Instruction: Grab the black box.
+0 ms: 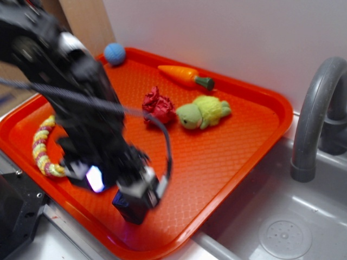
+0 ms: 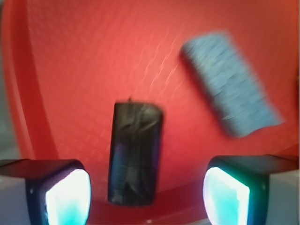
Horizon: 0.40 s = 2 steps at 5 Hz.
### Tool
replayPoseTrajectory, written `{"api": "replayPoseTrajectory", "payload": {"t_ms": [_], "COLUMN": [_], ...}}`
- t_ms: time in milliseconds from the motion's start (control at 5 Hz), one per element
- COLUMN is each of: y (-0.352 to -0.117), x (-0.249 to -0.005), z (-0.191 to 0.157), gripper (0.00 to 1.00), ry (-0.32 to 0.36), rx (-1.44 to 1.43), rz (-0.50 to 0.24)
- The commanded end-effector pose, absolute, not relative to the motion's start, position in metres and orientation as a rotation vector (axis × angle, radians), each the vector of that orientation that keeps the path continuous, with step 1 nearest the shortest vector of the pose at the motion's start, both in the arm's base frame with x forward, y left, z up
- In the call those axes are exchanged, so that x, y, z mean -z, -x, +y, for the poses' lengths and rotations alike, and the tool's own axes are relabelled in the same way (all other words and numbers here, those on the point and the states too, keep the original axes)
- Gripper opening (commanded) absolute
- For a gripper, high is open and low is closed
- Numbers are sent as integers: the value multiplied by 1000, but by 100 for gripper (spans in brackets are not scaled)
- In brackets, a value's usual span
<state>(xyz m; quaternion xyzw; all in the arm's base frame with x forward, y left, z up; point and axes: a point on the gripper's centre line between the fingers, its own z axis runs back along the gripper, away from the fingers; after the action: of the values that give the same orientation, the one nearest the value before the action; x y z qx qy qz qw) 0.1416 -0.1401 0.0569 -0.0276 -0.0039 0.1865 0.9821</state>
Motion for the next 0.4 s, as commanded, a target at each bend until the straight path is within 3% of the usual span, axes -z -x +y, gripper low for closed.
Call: {"api": "replayPoseTrajectory", "payload": {"t_ms": [0, 200], "y": [-150, -158], "x": [-44, -42], "z": [-163, -150], "gripper": [100, 100], "ry": [56, 22], "rx": [-348, -331], "rz": [-33, -42]}}
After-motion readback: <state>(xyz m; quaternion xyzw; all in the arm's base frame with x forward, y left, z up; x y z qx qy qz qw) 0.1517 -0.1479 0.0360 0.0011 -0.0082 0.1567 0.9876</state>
